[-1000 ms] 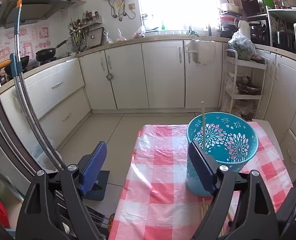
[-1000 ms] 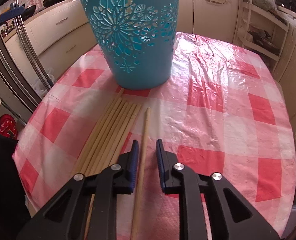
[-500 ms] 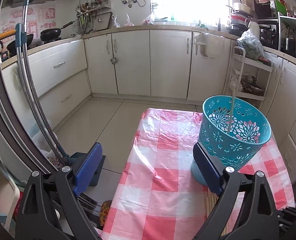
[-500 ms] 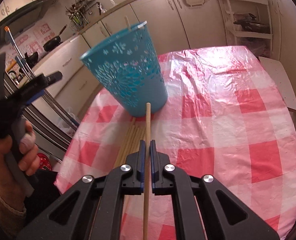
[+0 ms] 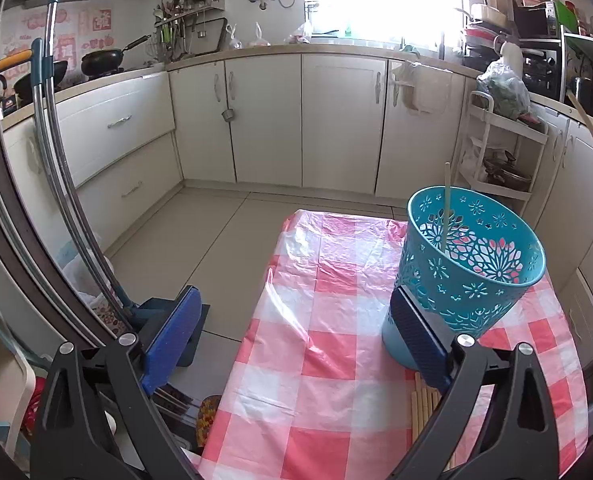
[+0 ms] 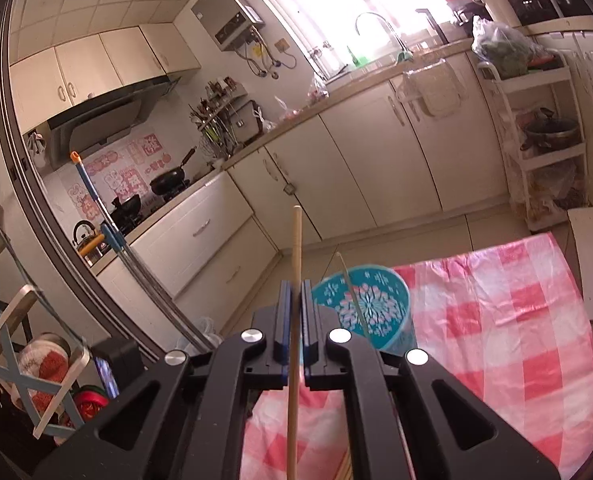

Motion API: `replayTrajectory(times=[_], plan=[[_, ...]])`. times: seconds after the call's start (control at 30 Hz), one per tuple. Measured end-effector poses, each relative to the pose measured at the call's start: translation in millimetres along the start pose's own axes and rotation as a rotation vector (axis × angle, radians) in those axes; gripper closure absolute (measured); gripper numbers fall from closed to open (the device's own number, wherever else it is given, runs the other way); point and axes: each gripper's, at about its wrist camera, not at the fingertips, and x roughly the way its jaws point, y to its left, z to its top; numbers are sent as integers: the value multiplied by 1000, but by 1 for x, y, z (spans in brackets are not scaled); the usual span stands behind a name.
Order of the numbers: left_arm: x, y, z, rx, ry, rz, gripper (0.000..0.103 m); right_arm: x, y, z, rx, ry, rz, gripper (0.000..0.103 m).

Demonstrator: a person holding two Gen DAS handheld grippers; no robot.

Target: Organize utensils

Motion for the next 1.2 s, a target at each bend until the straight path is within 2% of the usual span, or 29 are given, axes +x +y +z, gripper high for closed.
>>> replayTrajectory(times=[0.17,0.3,0.47,0.6,0.87,1.03,1.2], plan=[[4,2,-1,-13,19,-6,10,24,12,31,-23,-179,-52,98],[10,4,-1,-25,39,-10,9,44,13,33,-55,-269,-129,98],[14,8,0,-43,52,-12,9,77,-6,23,-65,-211,-213,98],[17,9,-1,-54,67,-18,8,84,-14,10,-89,-164,-253,97],[21,9,-3,-54,83,-16,8,94,-1,-16,-237,-70,-317,97],[26,11,-5,-58,100,-10,8,92,18,-29,-330,-20,-344,83],[30,11,-8,-56,111,5,8,78,30,-37,-364,-4,-344,76]])
